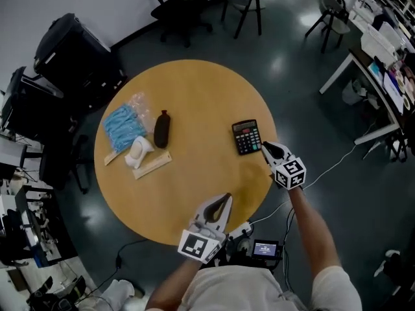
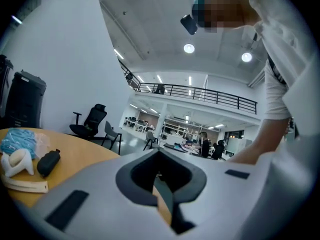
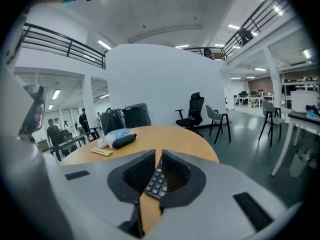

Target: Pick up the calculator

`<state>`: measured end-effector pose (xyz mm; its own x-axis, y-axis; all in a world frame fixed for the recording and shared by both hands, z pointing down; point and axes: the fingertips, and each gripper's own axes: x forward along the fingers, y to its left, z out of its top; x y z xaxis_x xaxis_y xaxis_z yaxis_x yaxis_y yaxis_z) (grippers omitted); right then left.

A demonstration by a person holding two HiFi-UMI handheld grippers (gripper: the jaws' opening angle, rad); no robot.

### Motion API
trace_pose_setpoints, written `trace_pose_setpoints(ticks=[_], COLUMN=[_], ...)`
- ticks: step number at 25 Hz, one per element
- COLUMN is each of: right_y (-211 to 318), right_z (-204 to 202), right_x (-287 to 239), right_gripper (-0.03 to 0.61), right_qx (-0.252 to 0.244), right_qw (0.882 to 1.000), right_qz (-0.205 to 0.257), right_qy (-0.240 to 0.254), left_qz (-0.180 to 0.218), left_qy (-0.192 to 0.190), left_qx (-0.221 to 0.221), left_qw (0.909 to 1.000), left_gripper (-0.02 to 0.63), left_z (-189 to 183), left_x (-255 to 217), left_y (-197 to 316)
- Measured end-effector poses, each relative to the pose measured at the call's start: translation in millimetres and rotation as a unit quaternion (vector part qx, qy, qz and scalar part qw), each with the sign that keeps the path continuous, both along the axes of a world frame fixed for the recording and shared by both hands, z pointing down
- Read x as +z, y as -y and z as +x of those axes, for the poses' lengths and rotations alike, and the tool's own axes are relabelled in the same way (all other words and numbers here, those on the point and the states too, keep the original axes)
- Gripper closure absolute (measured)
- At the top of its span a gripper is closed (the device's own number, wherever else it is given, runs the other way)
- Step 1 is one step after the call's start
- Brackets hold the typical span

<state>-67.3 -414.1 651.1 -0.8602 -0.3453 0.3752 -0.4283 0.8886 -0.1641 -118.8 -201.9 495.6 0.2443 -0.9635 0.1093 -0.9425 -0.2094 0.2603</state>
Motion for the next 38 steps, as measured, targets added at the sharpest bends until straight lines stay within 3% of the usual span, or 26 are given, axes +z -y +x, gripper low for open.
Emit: trace_pose_setpoints(ticks=[2, 6, 11, 17, 21, 24, 32, 38], right_y=[24, 67, 104, 109, 99, 95, 77, 51], right_z=[-14, -35, -50, -67, -76, -81, -71, -52], right_x=[17, 57, 92, 119, 127, 127, 100, 66], right_gripper=[0.539, 0.424, 0.403, 0.352, 0.351, 0.385, 0.483, 0.512], right_qx=[-0.022, -0.060, -0.104, -0.186, -0.242, -0.260, -0.244, -0.177], right_qw=[1.000, 0.996, 0.989, 0.969, 0.951, 0.946, 0.955, 0.976], right_qz=[-0.011, -0.023, -0.055, -0.091, -0.124, -0.131, -0.115, -0.072], right_qy=[-0.014, -0.063, -0.095, -0.134, -0.145, -0.145, -0.125, -0.108], left_qz=[-0.008, -0.039, -0.074, -0.091, -0.099, -0.100, -0.082, -0.064], left_qy=[-0.009, -0.027, -0.050, -0.072, -0.088, -0.090, -0.098, -0.097], left_qx=[0.002, 0.010, 0.034, 0.040, 0.049, 0.050, 0.046, 0.043], left_qw=[0.9999, 0.9988, 0.9955, 0.9924, 0.9900, 0.9897, 0.9907, 0.9923], left_gripper=[0.607, 0.607, 0.607, 0.607, 0.607, 0.607, 0.607, 0.607], left_z=[-11, -27, -30, -40, -41, -46, -47, -38], left_x=[6, 26, 51, 68, 77, 80, 71, 57], left_y=[9, 15, 20, 24, 26, 27, 25, 18])
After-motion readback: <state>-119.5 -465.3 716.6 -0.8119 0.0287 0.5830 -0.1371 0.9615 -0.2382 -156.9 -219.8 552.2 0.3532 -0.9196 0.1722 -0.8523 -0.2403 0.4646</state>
